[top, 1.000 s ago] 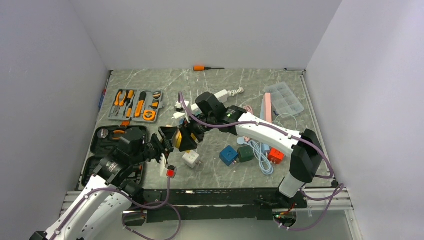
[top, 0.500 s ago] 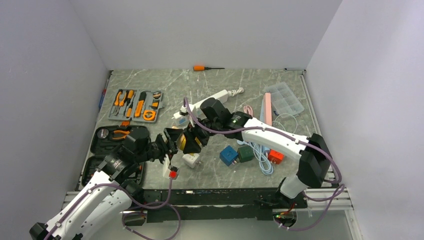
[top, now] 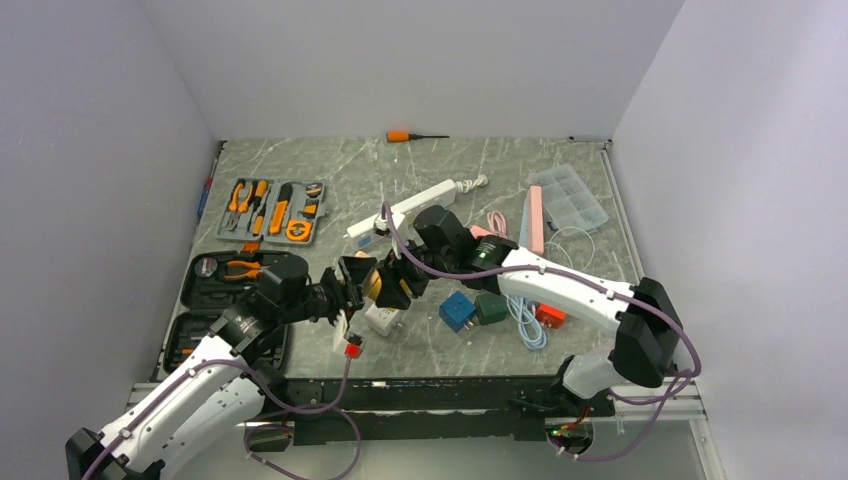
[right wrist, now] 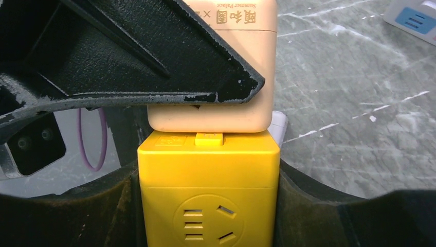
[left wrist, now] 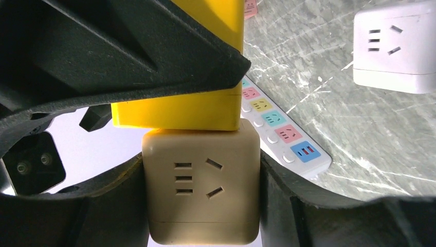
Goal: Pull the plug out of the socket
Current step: Remove the plug from the socket, then place the socket at the center of the board.
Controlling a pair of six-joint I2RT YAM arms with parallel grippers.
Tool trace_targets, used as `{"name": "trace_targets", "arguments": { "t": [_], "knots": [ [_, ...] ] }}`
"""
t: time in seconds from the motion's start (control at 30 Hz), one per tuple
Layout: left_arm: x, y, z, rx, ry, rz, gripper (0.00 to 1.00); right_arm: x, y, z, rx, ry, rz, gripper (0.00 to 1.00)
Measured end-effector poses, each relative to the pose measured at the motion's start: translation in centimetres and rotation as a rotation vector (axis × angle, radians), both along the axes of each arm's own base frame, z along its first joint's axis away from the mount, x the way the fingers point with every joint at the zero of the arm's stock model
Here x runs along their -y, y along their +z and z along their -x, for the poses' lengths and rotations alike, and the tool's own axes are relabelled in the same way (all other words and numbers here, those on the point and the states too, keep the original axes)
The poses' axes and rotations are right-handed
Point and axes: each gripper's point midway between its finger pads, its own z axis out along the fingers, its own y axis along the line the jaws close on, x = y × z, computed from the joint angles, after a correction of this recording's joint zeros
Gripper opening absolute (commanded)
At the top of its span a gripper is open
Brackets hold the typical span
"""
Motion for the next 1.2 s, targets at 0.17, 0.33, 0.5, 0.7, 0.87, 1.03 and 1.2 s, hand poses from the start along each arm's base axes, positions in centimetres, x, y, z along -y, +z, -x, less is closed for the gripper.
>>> {"name": "trace_targets", "arguments": {
  "t": [0.17, 0.33, 0.5, 0.7, 0.87, 1.03, 1.2],
  "knots": [
    [0.5, -0.1, -0.7, 0.038, -0.006, -0.008, 0.00, 0.9, -0.1, -0.3, 0.016, -0.048, 0.002, 0.00],
    [1.1, -0.7, -1.6, 0.051, -0.008, -0.031, 0.00, 1.7, -0.5, -0.7, 0.014, -0.094, 0.015, 0.00],
    [1.6, -0.3, -2.0, 0.090, -0.020, -0.032, 0.00, 2.4, -0.2, -0.7, 0.025, -0.124, 0.012, 0.00],
    [-5.1, -3.9, -6.0, 0.114, 0.298, -0.260, 0.00, 6.3, -0.8, 4.0, -0.103, -0.073, 0.085, 0.00],
    [-9.3, -9.2, -5.5, 0.018, 0.408, -0.482, 0.00, 7.5, 0.4, 6.5, -0.156, -0.030, 0.068, 0.00],
    [-10.5, -8.8, -6.0, 0.030, 0.479, -0.508, 0.00, 8.4, -0.9, 7.2, -0.199, -0.042, 0.106, 0.00],
    [-11.1, -7.7, -6.7, -0.071, 0.598, -0.467, 0.00, 9.0, -1.9, 6.3, -0.180, -0.108, 0.152, 0.00]
  ]
}}
